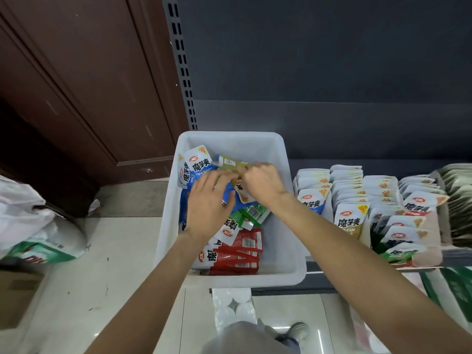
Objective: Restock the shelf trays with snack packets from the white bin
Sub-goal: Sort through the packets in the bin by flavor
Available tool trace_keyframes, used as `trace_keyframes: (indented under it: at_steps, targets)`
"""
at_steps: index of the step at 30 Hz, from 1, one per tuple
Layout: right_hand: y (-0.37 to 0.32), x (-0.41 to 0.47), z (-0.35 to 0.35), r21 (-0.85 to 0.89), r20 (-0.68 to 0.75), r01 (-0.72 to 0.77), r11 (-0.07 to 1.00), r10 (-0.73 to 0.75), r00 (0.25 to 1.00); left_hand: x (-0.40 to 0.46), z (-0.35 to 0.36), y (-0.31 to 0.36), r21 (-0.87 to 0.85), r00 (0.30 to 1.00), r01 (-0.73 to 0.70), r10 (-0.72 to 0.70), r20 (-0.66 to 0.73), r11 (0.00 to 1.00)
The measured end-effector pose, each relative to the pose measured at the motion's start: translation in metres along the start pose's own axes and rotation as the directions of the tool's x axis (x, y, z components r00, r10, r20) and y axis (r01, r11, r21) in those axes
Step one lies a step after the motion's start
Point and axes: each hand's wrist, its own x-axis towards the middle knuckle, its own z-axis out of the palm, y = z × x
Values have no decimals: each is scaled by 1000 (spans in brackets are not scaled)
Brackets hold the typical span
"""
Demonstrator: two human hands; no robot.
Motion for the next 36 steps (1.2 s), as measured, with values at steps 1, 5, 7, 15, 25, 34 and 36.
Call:
trace_keyframes:
  at_steps: [1, 5, 7, 15, 25, 34, 36]
  targets:
    - [2, -3, -6, 49, -153, 19, 999, -11, 988, 5, -10, 3, 7, 998, -32, 33, -55, 999]
    - [3, -46, -45, 226, -443, 87, 970, 22, 896, 22, -54, 17, 147, 992, -107, 115, -48, 983]
    - [11, -73, -63, 364, -388, 39, 930, 113, 915, 23, -72, 30, 119, 993, -119, 120, -6, 986]
    - [95, -177, -93, 967, 186, -243, 77, 440, 879, 20, -44, 85, -605, 920, 318, -83, 383, 730]
    - [152, -244, -78, 722, -143, -308, 620, 569, 810, 27, 47, 180, -504, 918, 44, 164, 361, 862]
    - [149, -227, -46, 359, -54, -355, 863, 399, 915, 15, 79, 175, -247, 943, -137, 203, 263, 959]
    - [144, -222, -38, 253, -22, -329, 910, 345, 938, 13, 80, 175, -223, 950, -123, 180, 254, 967]
